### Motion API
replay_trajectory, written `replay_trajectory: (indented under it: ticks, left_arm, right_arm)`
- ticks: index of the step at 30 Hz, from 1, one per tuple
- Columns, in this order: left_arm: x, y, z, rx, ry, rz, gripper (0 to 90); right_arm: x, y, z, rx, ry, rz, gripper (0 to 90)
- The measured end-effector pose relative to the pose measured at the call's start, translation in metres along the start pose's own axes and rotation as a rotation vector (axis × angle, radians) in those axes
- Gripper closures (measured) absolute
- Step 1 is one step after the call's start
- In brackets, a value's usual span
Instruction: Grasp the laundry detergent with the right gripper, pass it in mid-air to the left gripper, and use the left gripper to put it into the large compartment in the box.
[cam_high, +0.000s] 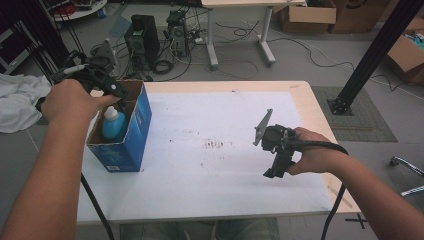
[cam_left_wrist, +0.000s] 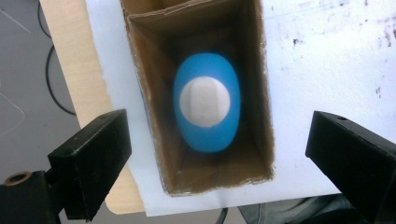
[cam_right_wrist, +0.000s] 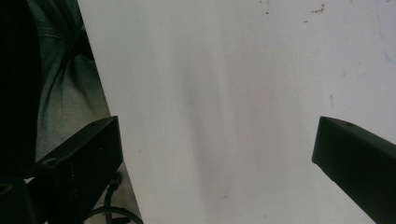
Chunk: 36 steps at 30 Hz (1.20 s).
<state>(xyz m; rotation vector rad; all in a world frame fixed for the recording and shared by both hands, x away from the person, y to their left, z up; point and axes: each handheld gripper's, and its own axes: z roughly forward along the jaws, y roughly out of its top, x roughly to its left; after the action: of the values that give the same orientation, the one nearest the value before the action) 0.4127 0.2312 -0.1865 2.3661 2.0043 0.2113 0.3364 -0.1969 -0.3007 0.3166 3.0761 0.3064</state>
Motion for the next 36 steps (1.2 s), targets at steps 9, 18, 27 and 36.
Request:
replay_trajectory:
  ticks: [9, 18, 27, 36]
  left_arm:
    - [-0.017, -0.005, -0.018, -0.046, -0.022, 0.061, 0.2]
    - [-0.048, -0.007, -0.040, -0.114, -0.062, 0.218, 0.1]
    - [-0.098, -0.010, -0.059, -0.176, -0.073, 0.497, 0.1]
    - [-0.144, -0.016, -0.054, -0.080, -0.071, 0.876, 0.1]
  right_arm:
    - [0.002, -0.001, -0.001, 0.007, -0.002, -0.001, 1.5]
    - [0.002, 0.000, -0.004, 0.008, -0.005, 0.003, 1.5]
    - [-0.001, 0.001, -0.003, 0.028, -0.001, 0.001, 1.4]
    - [-0.004, 0.007, -0.005, 0.045, 0.001, -0.004, 1.4]
